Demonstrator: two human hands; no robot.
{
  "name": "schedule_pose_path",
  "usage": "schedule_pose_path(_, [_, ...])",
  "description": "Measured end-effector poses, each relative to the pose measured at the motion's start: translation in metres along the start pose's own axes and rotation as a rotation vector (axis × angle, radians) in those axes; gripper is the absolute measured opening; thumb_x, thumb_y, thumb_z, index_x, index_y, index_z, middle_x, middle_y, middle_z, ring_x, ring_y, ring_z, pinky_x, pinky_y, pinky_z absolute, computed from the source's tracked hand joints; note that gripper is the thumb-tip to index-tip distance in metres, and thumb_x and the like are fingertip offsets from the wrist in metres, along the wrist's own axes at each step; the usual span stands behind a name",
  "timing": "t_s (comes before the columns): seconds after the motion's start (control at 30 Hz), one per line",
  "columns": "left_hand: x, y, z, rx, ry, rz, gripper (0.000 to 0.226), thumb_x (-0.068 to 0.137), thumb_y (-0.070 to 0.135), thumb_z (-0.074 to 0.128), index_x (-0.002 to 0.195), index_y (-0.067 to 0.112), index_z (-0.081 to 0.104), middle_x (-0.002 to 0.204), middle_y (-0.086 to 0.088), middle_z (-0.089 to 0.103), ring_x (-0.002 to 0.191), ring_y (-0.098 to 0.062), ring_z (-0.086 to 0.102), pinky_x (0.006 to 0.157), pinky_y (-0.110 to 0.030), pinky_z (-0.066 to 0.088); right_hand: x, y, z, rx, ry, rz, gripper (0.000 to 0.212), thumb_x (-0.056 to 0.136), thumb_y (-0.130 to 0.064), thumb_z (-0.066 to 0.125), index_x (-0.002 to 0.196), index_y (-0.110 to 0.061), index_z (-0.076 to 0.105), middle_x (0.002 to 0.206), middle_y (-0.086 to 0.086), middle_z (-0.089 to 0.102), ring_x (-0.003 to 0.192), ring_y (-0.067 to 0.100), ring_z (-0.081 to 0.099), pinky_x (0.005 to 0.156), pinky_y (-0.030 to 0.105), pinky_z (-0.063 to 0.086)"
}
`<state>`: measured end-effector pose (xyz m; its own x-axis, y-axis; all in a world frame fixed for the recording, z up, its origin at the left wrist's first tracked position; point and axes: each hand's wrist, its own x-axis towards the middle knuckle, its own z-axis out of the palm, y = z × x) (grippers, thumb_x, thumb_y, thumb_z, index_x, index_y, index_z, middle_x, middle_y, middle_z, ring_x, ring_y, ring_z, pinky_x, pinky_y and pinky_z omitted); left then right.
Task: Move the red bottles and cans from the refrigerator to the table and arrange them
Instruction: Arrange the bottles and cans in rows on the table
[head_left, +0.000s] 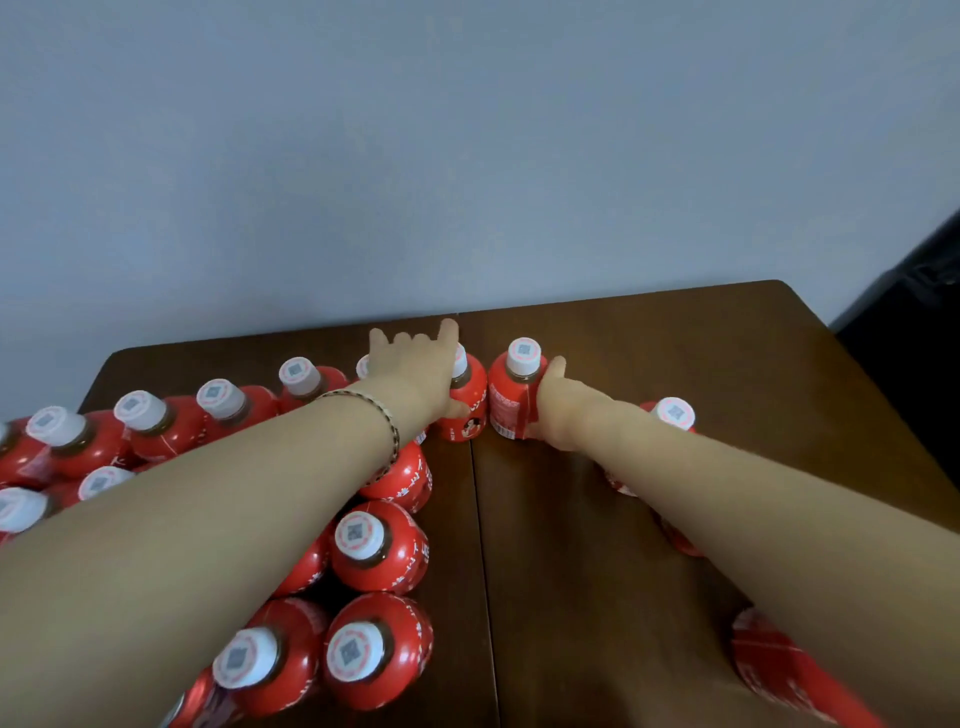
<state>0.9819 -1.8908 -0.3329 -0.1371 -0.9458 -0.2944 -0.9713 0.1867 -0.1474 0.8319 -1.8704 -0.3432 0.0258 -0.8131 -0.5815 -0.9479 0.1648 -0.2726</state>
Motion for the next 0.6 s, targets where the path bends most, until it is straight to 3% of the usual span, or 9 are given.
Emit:
schedule_pose_path(0.07, [-0.01,0.009,-0.009,0.148,-0.018,-0.048,0.103,0.077,0.055,0.066,0.147,0.008,0.008,0.147,-0.018,0.032,0.137,-0.036,0.028,0.111,-0.052,0.019,-0.024,0.004,-0.006,-0.168,0.036,-0.061,0.06,0.095,-0.014,0.048,0.144,0.002,0.019,0.138,0.019,0.045,0.125,0.035,0.047,0.099,0.04,0.04])
schedule_pose_path(0.13, [-0.023,0.024,-0.016,0.091,0.073,-0.022,0.094,0.082,0.041,0.065,0.147,0.006,0.007,0.151,-0.018,0.02,0.141,-0.036,0.017,0.114,-0.05,0.015,-0.05,0.019,-0.007,-0.215,0.141,-0.189,0.039,0.094,-0.01,0.043,0.133,-0.008,0.041,0.128,0.013,0.053,0.116,0.031,0.054,0.088,0.037,0.045])
schedule_pose_path(0.23, [-0.043,0.057,-0.026,-0.179,0.314,0.179,0.072,0.084,0.022,0.059,0.144,0.008,0.023,0.146,-0.012,0.03,0.134,-0.029,0.03,0.11,-0.038,0.023,-0.085,0.06,-0.005,-0.203,0.325,-0.33,0.031,0.093,-0.014,0.043,0.12,-0.016,0.056,0.122,0.003,0.056,0.116,0.025,0.05,0.09,0.035,0.043])
schedule_pose_path(0.3, [-0.058,0.086,-0.033,-0.34,0.32,0.377,0.066,0.087,0.019,0.056,0.145,0.013,0.026,0.148,-0.007,0.029,0.129,-0.025,0.039,0.106,-0.034,0.031,-0.1,0.096,-0.005,-0.215,0.47,-0.325,0.033,0.089,-0.017,0.051,0.121,-0.016,0.058,0.128,0.004,0.052,0.123,0.026,0.043,0.1,0.035,0.035])
schedule_pose_path(0.37, [-0.066,0.114,-0.041,-0.403,0.258,0.498,0.066,0.088,0.019,0.054,0.147,0.02,0.024,0.154,-0.002,0.022,0.131,-0.024,0.039,0.103,-0.035,0.035,-0.112,0.125,-0.007,-0.178,0.561,-0.181,0.041,0.088,-0.022,0.055,0.128,-0.017,0.053,0.135,0.008,0.044,0.129,0.029,0.035,0.106,0.038,0.028])
schedule_pose_path(0.43, [-0.063,0.14,-0.046,-0.401,0.15,0.519,0.066,0.088,0.021,0.053,0.147,0.027,0.024,0.156,0.002,0.018,0.136,-0.025,0.033,0.104,-0.04,0.035,-0.121,0.144,-0.01,-0.12,0.55,-0.011,0.051,0.088,-0.038,0.054,0.135,-0.022,0.044,0.138,0.007,0.037,0.131,0.028,0.031,0.107,0.038,0.027])
schedule_pose_path(0.5, [-0.06,0.162,-0.047,-0.344,0.006,0.48,0.055,0.089,0.022,0.054,0.141,0.024,0.037,0.151,0.0,0.028,0.133,-0.029,0.033,0.098,-0.042,0.039,-0.125,0.158,-0.011,-0.084,0.432,0.06,0.061,0.085,-0.053,0.054,0.137,-0.025,0.039,0.137,0.005,0.037,0.127,0.027,0.037,0.102,0.037,0.035])
schedule_pose_path(0.6, [-0.064,0.177,-0.038,-0.371,-0.083,0.305,0.03,0.089,0.008,0.051,0.118,0.01,0.046,0.123,-0.014,0.041,0.108,-0.033,0.044,0.08,-0.038,0.042,-0.129,0.162,-0.007,-0.02,0.283,0.053,0.056,0.084,-0.049,0.059,0.131,-0.024,0.043,0.129,0.002,0.045,0.115,0.024,0.051,0.091,0.034,0.047])
